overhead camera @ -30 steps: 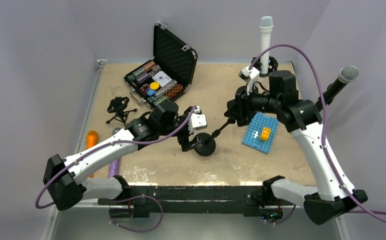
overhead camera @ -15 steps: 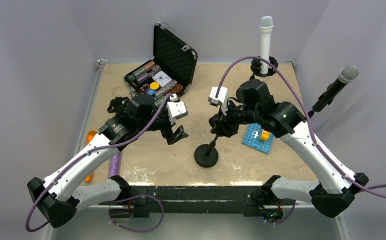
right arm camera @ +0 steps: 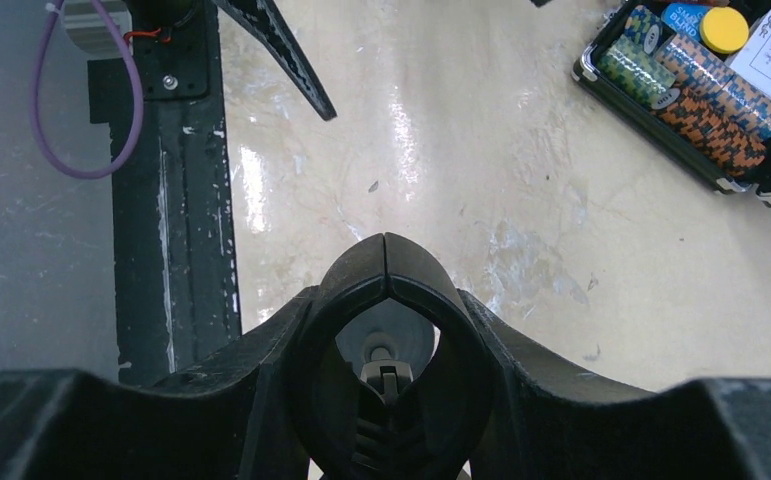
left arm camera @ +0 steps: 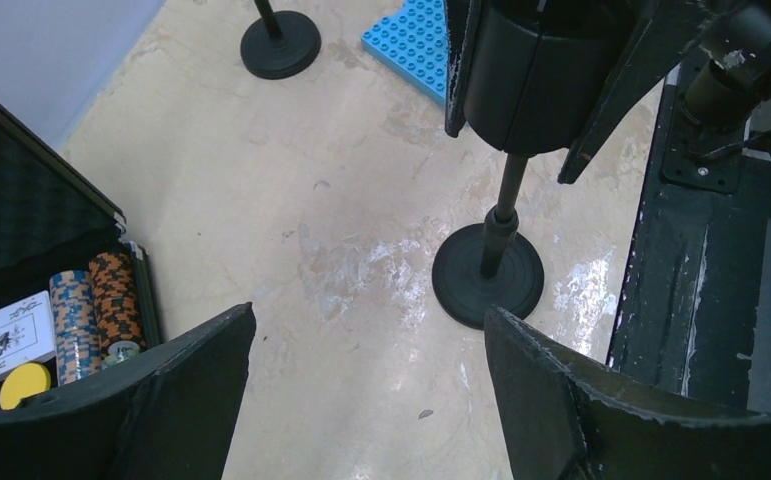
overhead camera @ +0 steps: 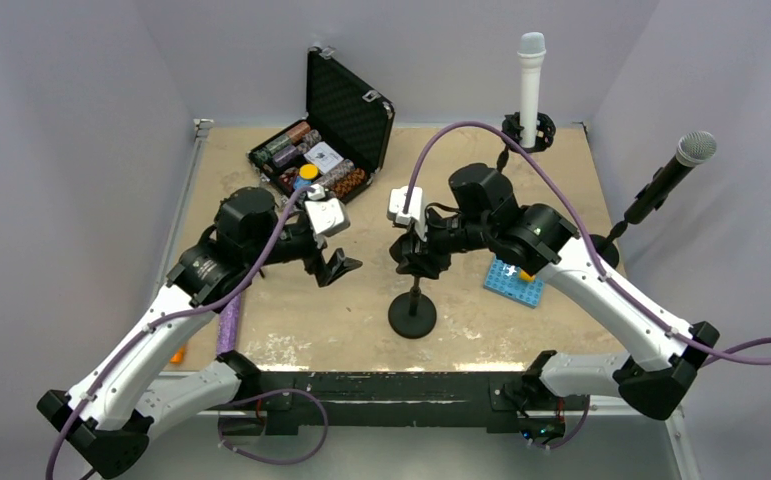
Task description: Remove the microphone from the stand
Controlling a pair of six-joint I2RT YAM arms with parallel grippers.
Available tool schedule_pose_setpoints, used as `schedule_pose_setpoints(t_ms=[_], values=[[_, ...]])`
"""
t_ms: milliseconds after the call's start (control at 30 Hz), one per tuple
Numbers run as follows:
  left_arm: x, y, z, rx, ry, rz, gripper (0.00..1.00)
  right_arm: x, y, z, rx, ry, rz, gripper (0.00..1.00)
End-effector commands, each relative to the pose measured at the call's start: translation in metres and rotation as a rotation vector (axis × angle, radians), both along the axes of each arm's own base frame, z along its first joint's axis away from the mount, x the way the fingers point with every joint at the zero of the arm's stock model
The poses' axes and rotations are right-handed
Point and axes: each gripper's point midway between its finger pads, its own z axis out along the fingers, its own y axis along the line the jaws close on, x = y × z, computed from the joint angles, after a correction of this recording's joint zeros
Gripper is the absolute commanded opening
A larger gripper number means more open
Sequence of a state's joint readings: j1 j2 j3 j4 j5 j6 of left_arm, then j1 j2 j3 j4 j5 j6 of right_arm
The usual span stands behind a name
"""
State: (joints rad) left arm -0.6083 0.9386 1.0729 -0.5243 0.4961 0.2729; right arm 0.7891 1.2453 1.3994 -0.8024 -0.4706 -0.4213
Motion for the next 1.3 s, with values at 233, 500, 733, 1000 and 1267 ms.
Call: schedule_pose_setpoints(t_ms=[233,500,733,1000,1267], values=[[-0.009,0.011,0.027,-0.074,-0.069,0.004,0.88,-0.009,-0.027,-0.111,-0.312,0.194,-0.012,0.0],[-0.016,0.013,0.025,-0.095,-0.061,-0.012,0.88,-0.013,-0.025,-0.137,-0.335,0.267,-0.026,0.0],[-0.021,0.009,0.021,-0.112,-0.038,-0.035,0.88,-0.005,-0.02,-0.14,-0.336,0.257,-0.038,0.0],[-0.027,0.005,0.018,-0.119,-0.008,-0.072,0.88,-0.004,-0.023,-0.131,-0.326,0.228,-0.046,0.27],[-0.034,-0.022,0.017,-0.188,0.104,-0.18,0.96,-0.024,-0.04,-0.02,-0.182,0.082,0.01,0.89]])
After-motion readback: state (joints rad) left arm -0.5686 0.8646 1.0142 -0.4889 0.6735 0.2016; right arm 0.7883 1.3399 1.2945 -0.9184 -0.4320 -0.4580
